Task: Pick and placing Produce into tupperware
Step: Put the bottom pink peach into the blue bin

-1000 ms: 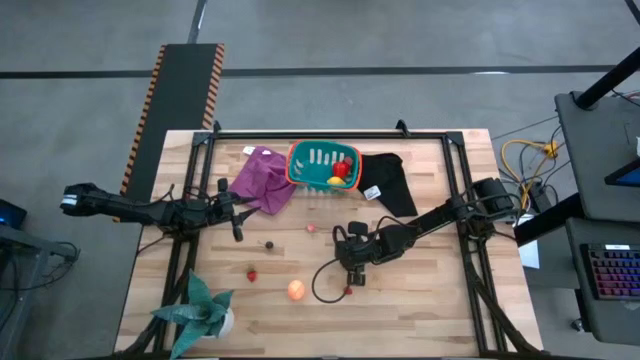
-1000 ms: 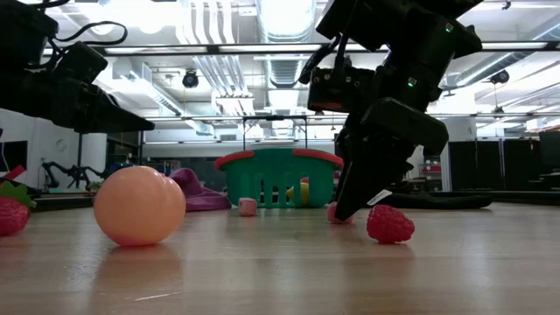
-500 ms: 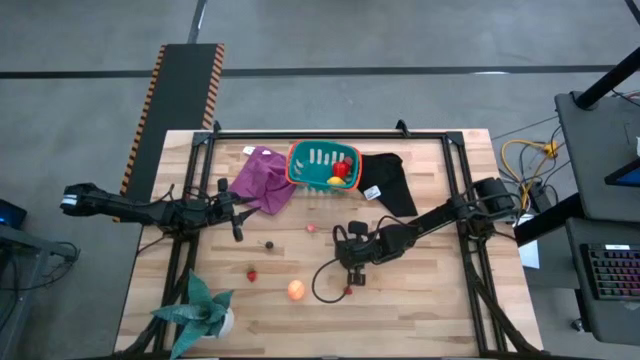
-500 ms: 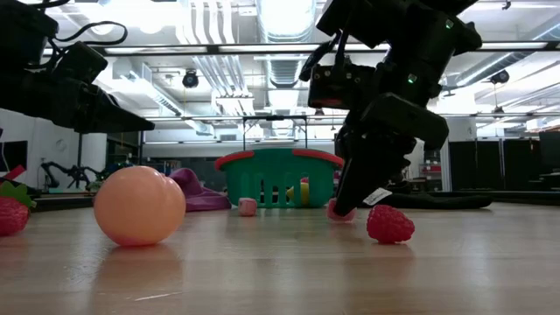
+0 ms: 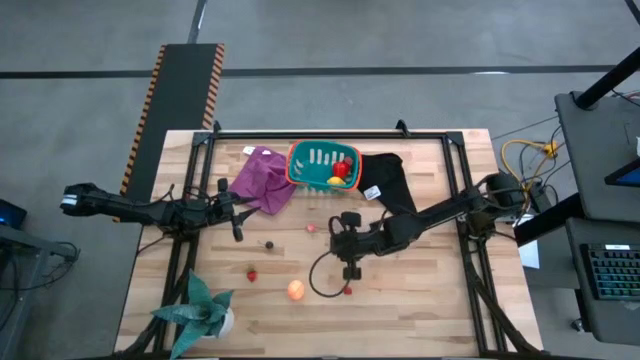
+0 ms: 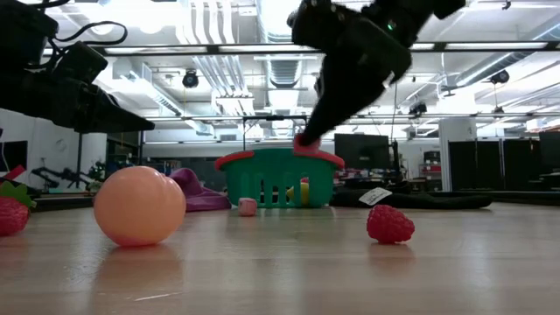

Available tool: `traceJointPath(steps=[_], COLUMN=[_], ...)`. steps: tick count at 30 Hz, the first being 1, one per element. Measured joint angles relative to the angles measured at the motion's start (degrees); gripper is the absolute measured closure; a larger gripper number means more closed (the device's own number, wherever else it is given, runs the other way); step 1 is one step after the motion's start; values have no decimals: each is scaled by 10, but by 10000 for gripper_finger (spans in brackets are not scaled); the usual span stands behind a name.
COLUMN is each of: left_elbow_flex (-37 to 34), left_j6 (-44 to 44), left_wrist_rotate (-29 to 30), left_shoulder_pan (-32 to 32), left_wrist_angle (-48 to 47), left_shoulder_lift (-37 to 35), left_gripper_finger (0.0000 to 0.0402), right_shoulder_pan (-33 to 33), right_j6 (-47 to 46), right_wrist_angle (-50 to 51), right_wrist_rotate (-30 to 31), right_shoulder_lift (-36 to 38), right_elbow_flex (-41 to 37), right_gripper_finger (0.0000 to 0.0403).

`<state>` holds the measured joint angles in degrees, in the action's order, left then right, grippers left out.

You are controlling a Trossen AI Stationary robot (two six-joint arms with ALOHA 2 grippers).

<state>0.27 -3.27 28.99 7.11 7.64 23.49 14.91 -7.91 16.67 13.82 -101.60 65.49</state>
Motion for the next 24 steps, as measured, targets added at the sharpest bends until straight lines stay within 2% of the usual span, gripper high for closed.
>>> traceJointPath(steps=[5, 11, 17, 24], left_elbow_flex=[0, 0, 0, 0], left_j6=[0, 0, 0, -1], left_wrist_rotate=[0, 0, 0, 0], left_shoulder_pan=[0, 0, 0, 0], left_wrist_angle=[0, -1, -1, -2], left_shoulder_lift=[0, 1, 1, 1], left_gripper_finger=[296, 296, 296, 296], right_shoulder_pan=[-22, -67, -136, -221], right_j6=[55, 129, 167, 170], right_wrist_angle=[3, -7, -25, -24], right_wrist_rotate=[18, 74, 74, 73], right_shoulder_lift=[33, 59, 62, 63], right_elbow_flex=[11, 17, 17, 17], right_gripper_finger=[339, 339, 339, 339])
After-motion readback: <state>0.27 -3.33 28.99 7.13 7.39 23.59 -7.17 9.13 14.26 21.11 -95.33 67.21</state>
